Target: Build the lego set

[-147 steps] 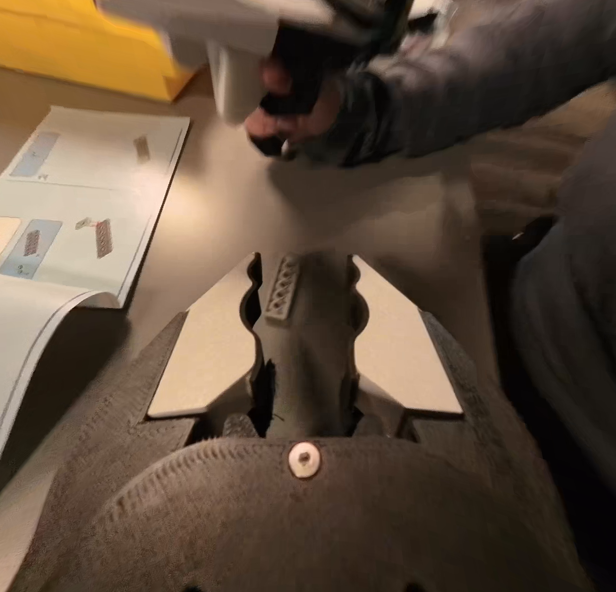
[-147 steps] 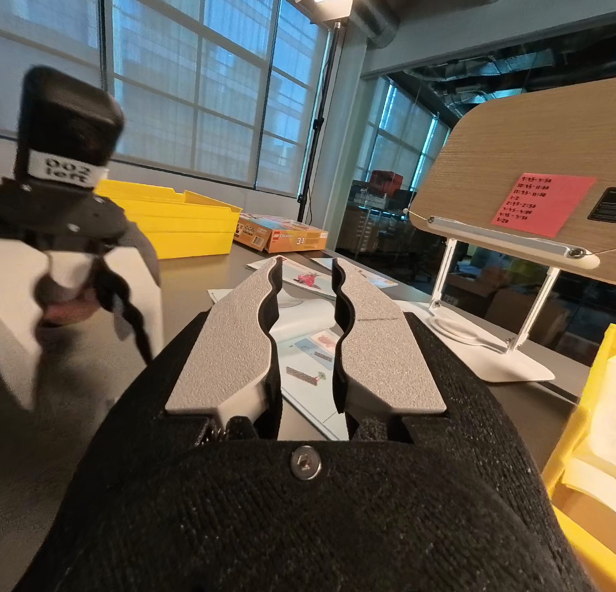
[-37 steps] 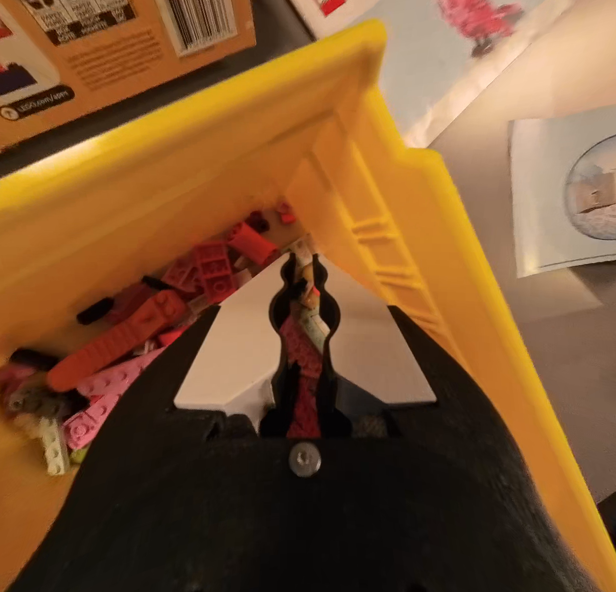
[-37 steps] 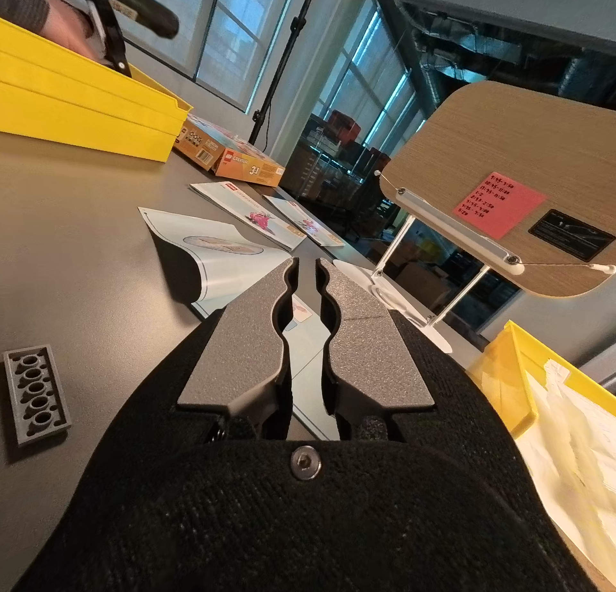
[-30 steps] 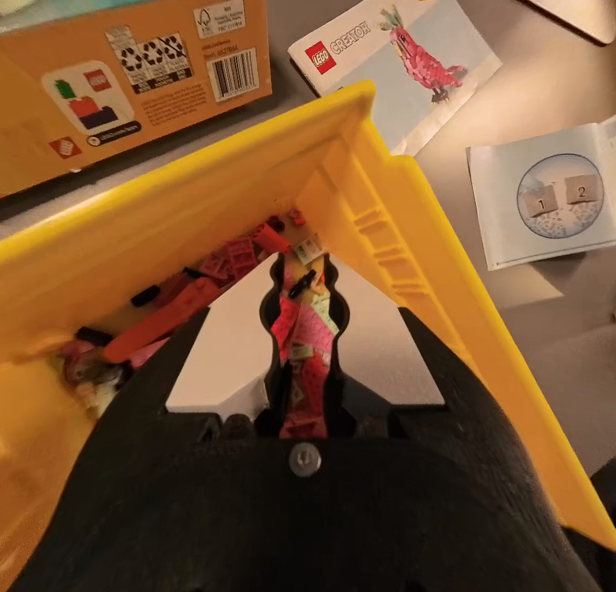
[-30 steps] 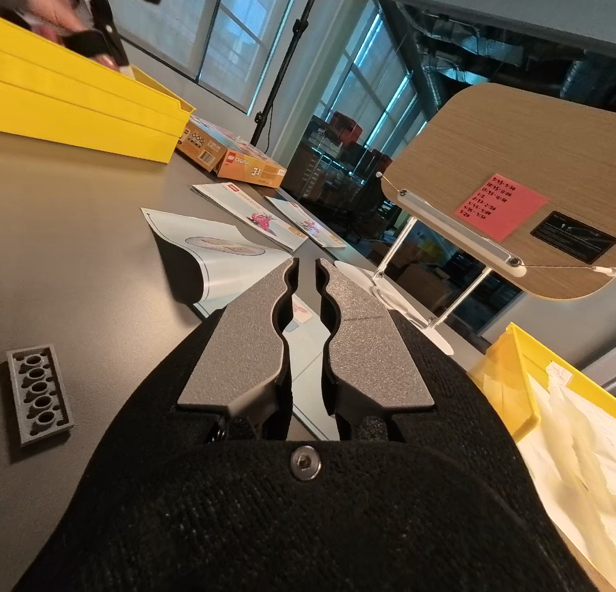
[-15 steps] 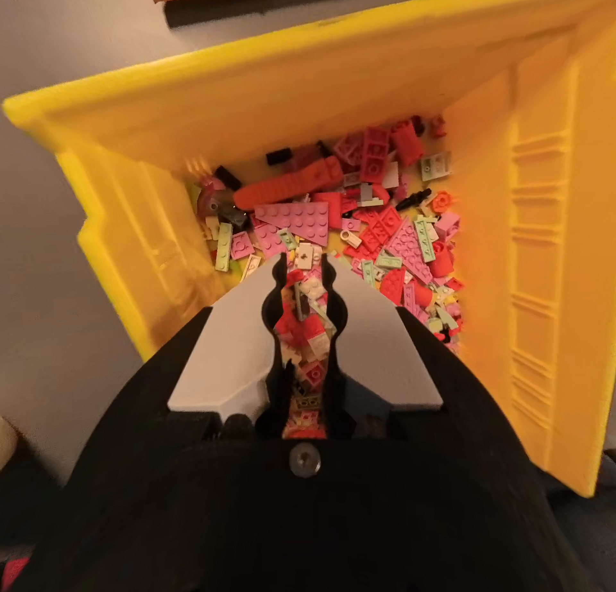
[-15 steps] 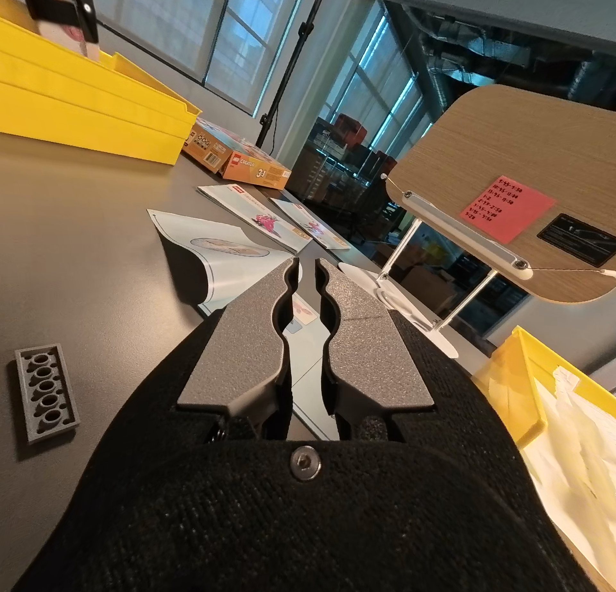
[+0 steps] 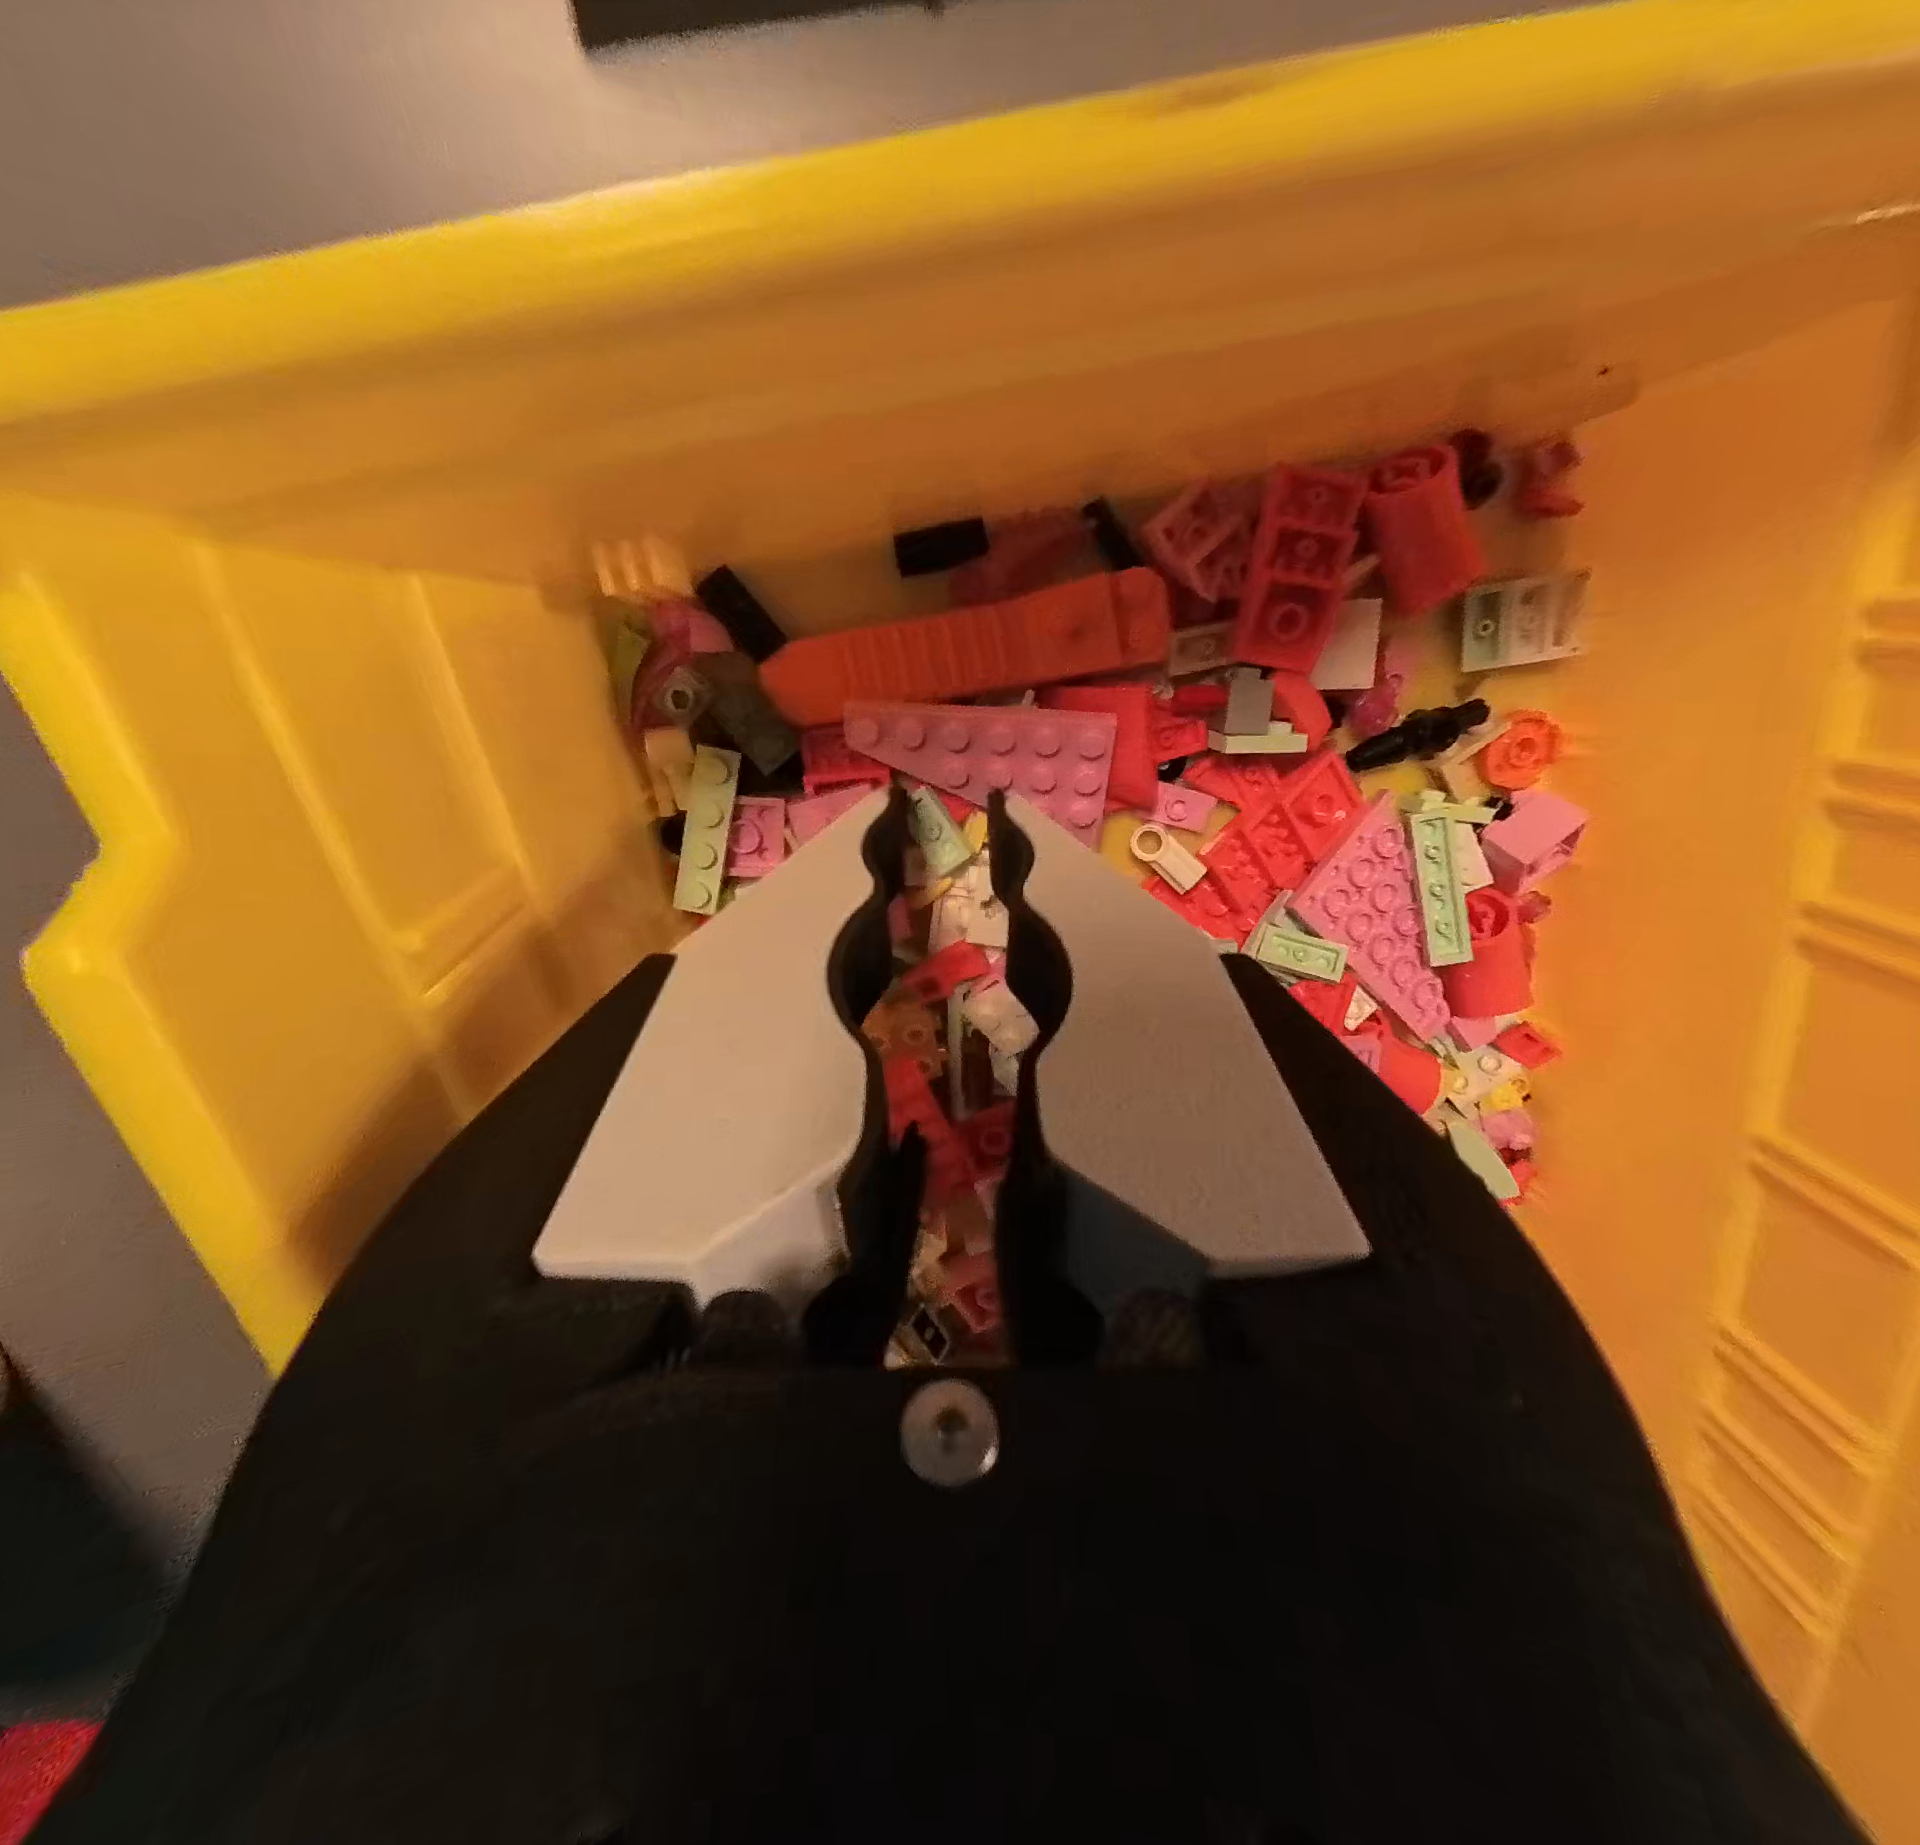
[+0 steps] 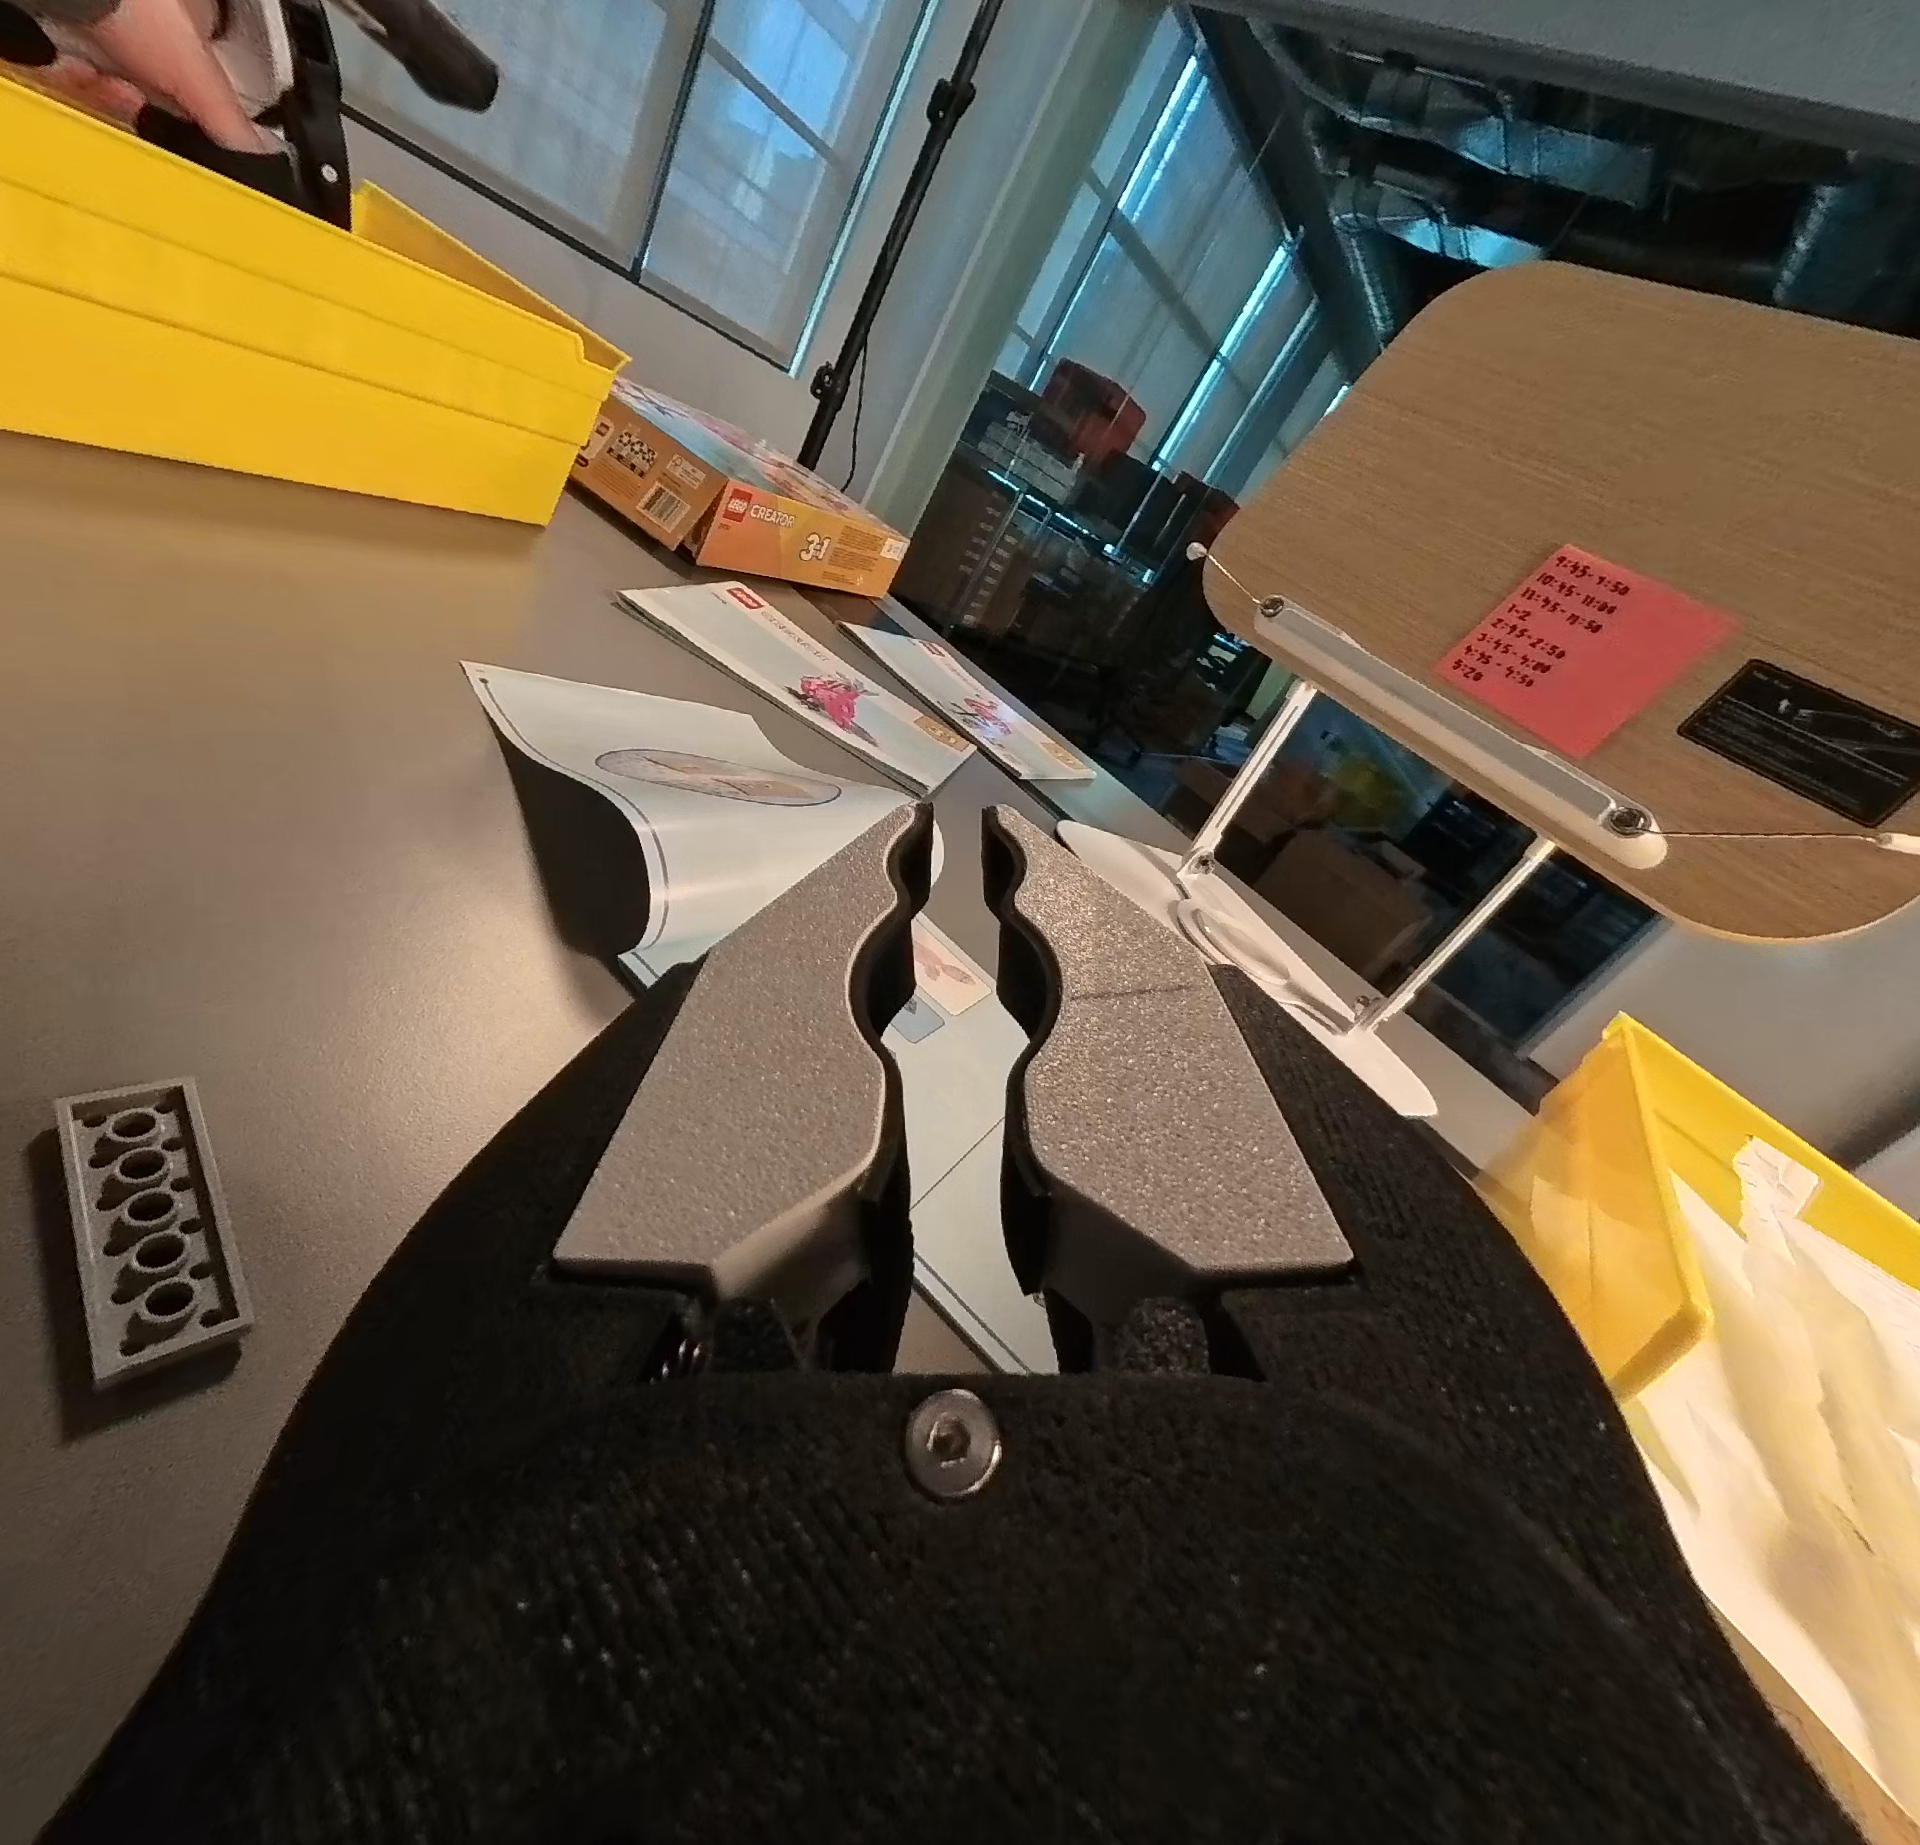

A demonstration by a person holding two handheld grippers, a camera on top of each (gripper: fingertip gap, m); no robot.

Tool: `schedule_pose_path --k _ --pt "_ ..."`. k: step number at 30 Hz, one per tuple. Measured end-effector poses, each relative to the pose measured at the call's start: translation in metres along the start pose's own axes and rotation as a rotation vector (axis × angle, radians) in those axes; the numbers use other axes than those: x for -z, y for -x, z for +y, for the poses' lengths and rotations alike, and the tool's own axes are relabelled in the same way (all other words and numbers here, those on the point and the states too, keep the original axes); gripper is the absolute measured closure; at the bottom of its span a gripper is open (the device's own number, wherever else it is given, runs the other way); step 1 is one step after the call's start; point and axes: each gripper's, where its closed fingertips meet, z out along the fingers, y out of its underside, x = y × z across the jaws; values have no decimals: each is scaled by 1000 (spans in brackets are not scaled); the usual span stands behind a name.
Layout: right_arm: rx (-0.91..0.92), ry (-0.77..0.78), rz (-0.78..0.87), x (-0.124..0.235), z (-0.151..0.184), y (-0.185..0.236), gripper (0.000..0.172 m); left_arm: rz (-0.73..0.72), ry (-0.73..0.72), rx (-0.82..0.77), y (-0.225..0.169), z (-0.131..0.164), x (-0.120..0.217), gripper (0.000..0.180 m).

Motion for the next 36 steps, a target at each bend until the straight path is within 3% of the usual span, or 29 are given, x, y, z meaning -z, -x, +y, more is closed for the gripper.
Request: schedule_pose_path --k 11,15,18,22,28,32,36 --pt "-11 -8 -5 1 -1 0 165 87 5 34 -5 7 4 180" --pt "-19 -13 -6 1 -2 0 165 89 -52 9 -9 2 17 180" --pt "-26 -17 -9 1 -2 0 165 128 -178 -54 -32 -11 44 180" --pt "-32 -25 -13 2 -4 0 165 224 -463 -190 -90 -19 109 180" --pt "-55 -43 -17 2 -6 -1 166 540 -682 -395 -217 27 169 180" --pt "-70 -59 2 5 -8 -9 166 701 -677 -576 -314 70 163 180" --pt "-103 -71 49 13 -6 -27 166 823 -571 -773 -408 116 115 180"
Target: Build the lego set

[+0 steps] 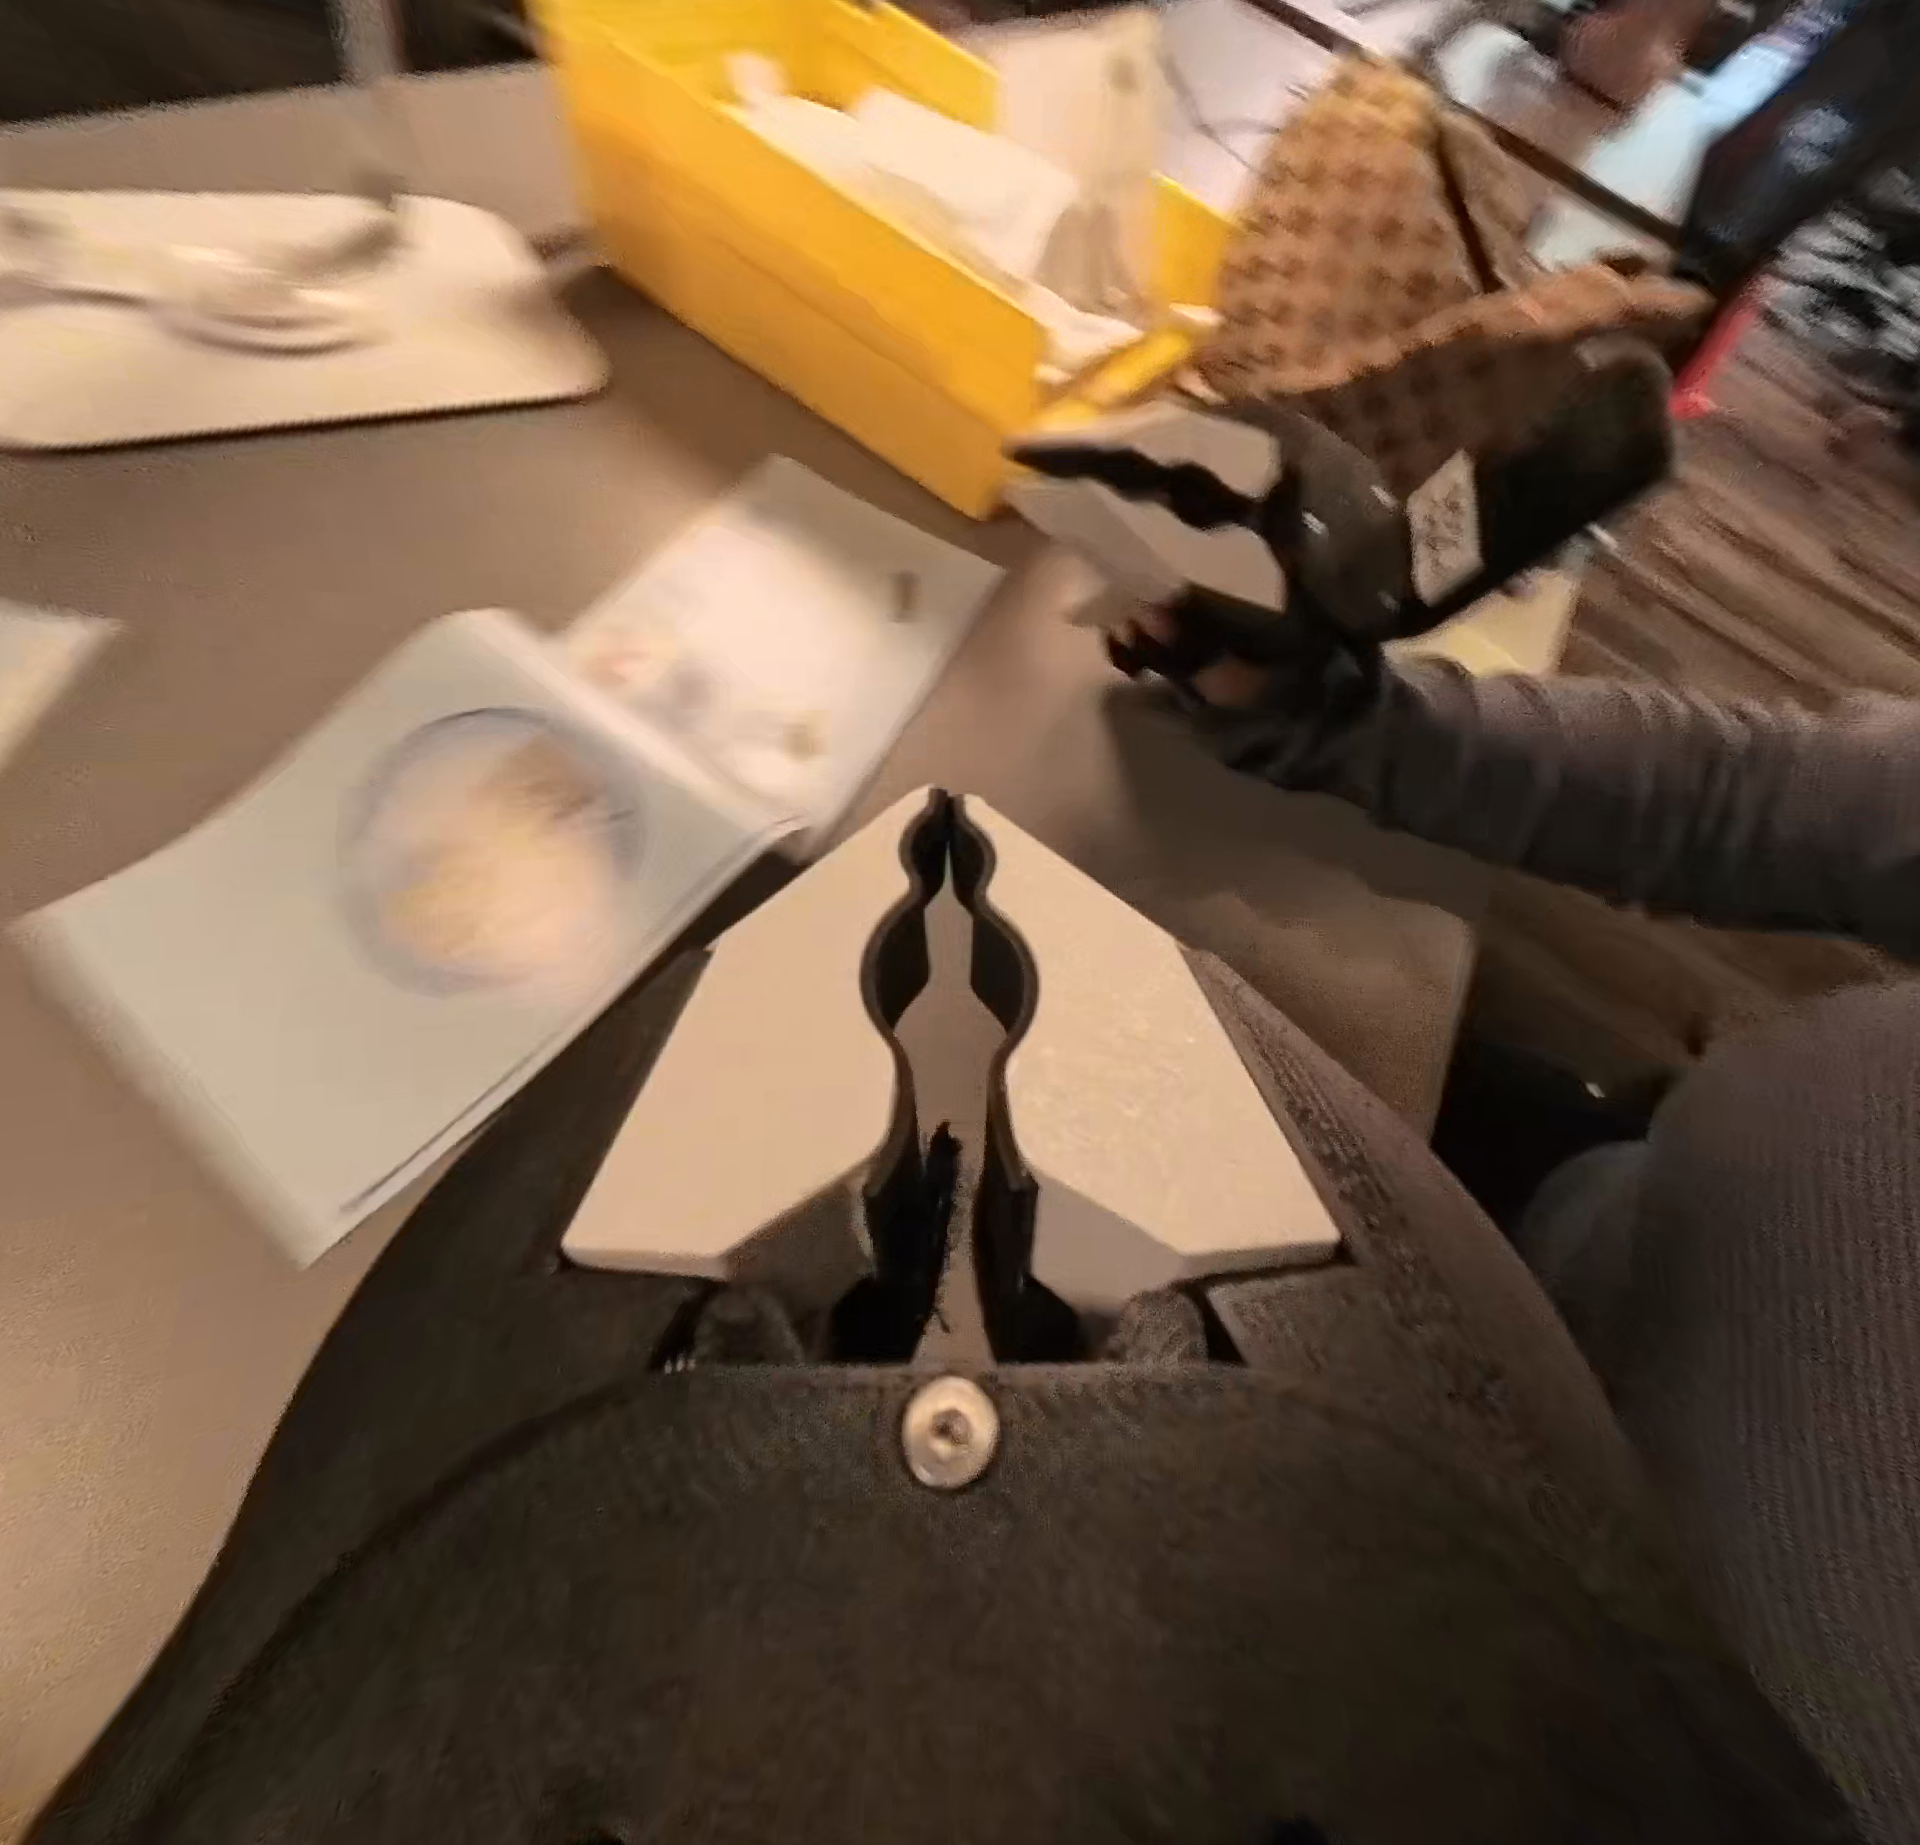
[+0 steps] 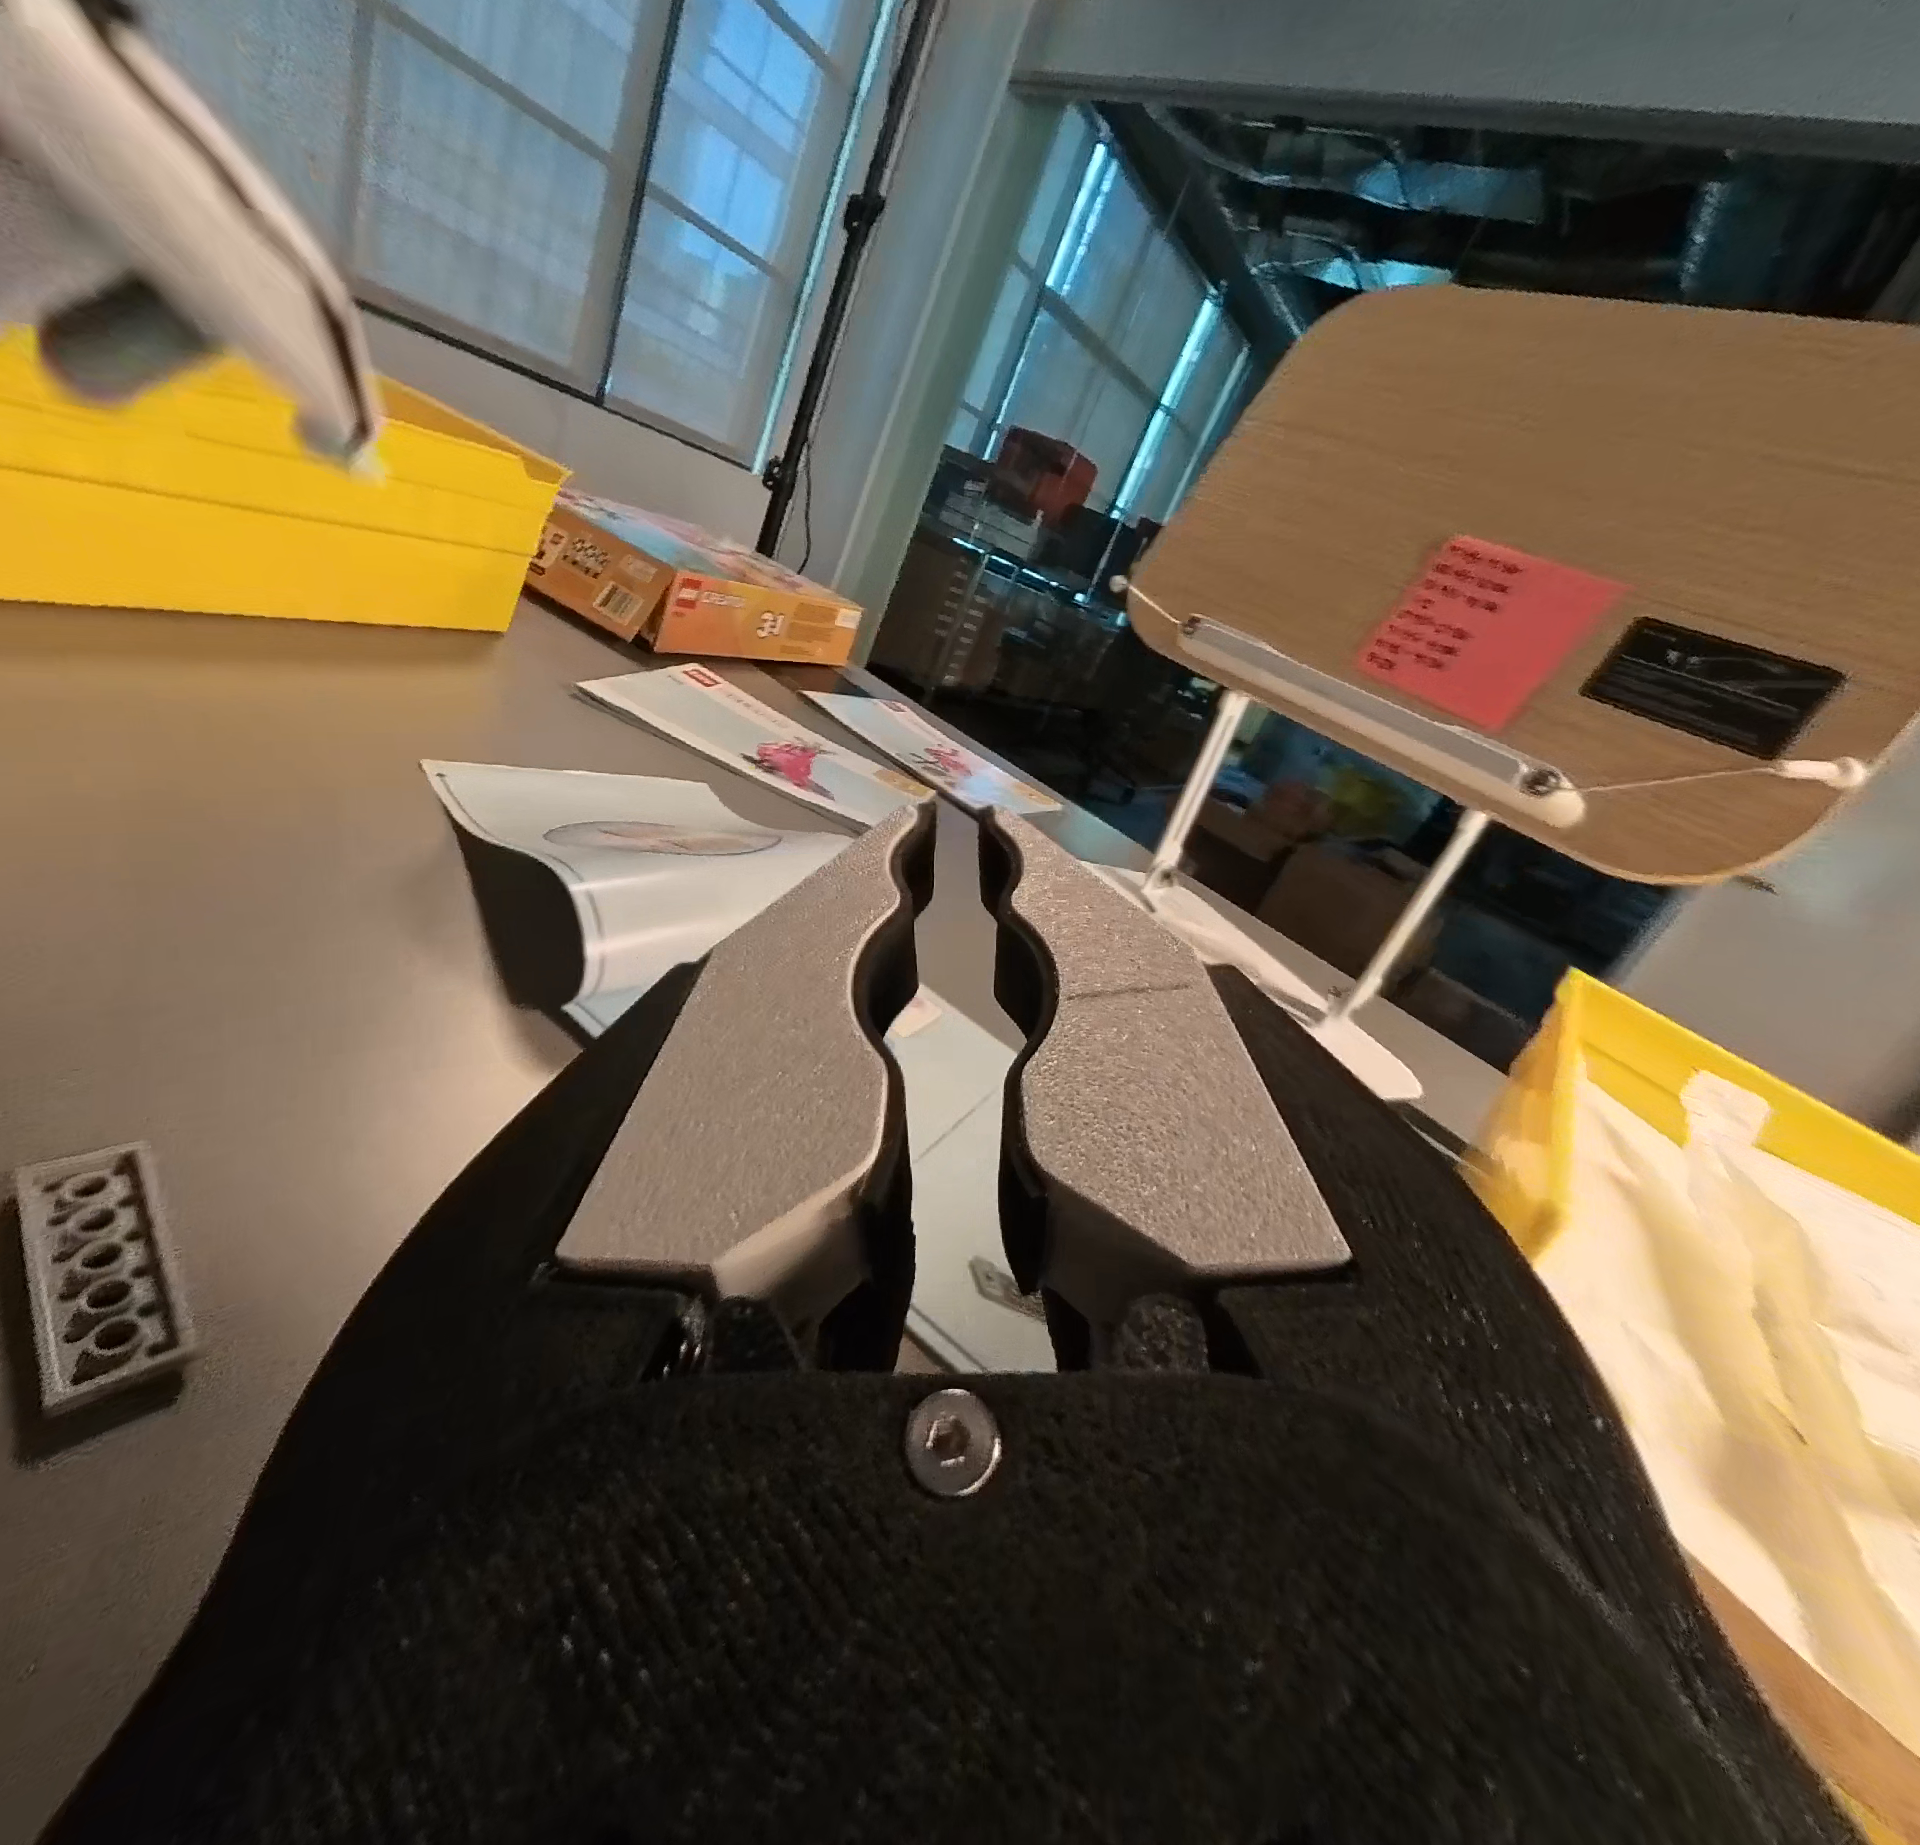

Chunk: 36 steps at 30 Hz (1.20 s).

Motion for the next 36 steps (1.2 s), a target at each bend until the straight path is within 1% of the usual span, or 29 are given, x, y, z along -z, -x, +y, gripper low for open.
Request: schedule_pose_path --k 1,2,5,7,9,12,14,17,19,20,22,25,28,32,34,36 --pt "-11 -1 13 2 0 -5 166 81 25 -29 -16 9 -23 180" --pt "-24 -3 24 4 1 -10 166 126 73 -44 -26 22 -44 180" --pt "-49 -6 33 7 1 -19 166 194 196 -126 -41 54 -91 180" --pt "-48 -2 28 7 2 -20 165 253 239 -169 -51 63 -110 180" --pt "-59 -4 17 6 1 -19 165 270 293 -230 -54 70 -122 180" --pt "-78 -1 -7 4 3 -16 165 310 357 -313 -58 80 -132 180" --pt "-84 5 -23 2 5 -14 165 317 371 -343 -57 86 -136 180" --pt "-86 14 -62 1 5 -10 164 338 338 -326 -59 86 -134 180" --pt "-74 28 -101 1 4 -7 163 359 321 -313 -58 84 -124 144" --pt "-68 28 -126 3 2 -5 162 373 317 -314 -57 85 -119 136" --pt "-63 38 -225 6 -3 6 160 415 309 -319 -57 89 -109 130" --pt "-45 96 -419 16 -2 31 155 425 366 -354 -52 103 -101 130" --pt "-26 229 -647 35 10 60 152 403 428 -425 -49 115 -96 137" --pt "-48 381 -904 69 23 91 146 415 440 -457 -51 120 -89 141" --pt "-82 474 -1004 87 33 100 141 412 442 -461 -48 121 -86 144" --pt "-81 538 -1043 100 45 100 141 413 439 -452 -45 121 -83 147"
